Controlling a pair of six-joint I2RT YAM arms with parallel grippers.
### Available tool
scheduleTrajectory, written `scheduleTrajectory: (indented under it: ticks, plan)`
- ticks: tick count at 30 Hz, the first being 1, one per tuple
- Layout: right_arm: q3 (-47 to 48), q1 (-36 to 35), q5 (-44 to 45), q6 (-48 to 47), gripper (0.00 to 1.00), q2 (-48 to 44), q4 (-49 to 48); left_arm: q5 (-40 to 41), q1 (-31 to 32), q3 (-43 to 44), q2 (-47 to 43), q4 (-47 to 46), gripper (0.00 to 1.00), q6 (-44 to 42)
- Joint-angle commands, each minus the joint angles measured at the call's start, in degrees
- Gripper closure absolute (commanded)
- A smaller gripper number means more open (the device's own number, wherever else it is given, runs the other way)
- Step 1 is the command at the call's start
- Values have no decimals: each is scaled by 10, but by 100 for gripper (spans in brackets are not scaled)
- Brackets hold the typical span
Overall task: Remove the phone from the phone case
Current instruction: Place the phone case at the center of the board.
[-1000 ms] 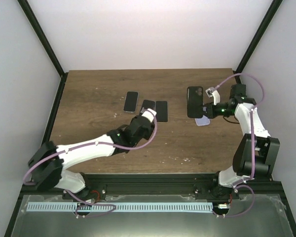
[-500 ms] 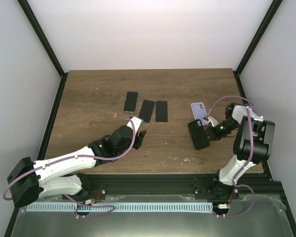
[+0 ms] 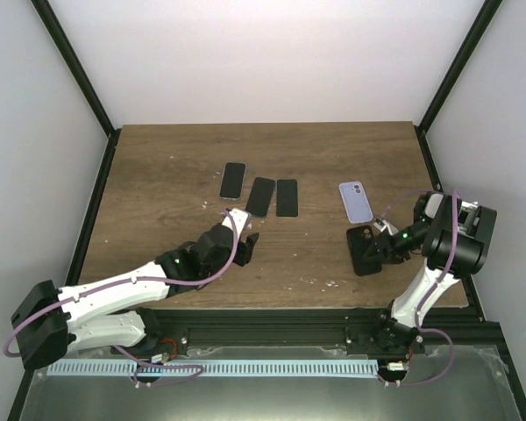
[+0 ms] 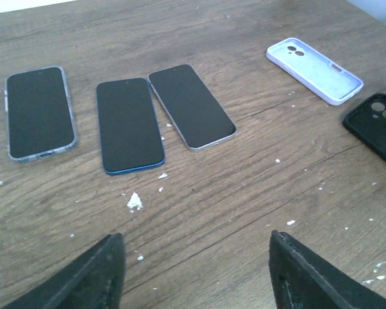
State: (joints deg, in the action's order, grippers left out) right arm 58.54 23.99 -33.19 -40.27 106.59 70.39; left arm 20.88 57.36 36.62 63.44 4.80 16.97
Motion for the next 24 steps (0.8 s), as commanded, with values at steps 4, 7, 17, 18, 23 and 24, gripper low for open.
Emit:
scheduleTrajectory:
  ticks: [4,7,17,18,23,24]
  plan:
    - [33,32,28,16,38,-67,-16,31,-42,25,14,65,25,57]
    - [78,63,67,15,33,-94,-20,2,-98,46,18,88,22,67]
    - [148,-32,-30,74,34,-217,-100,-98,-245,163,180,164,1,62]
    - [136,-68,-48,94,34,-237,-126,-103,-253,180,199,169,0,56]
    - [28,-155,-210,179,34,-320,-286,-107,-280,284,305,197,1,12]
    - [-3,-159,-250,207,34,-336,-331,-110,-284,311,331,210,2,4]
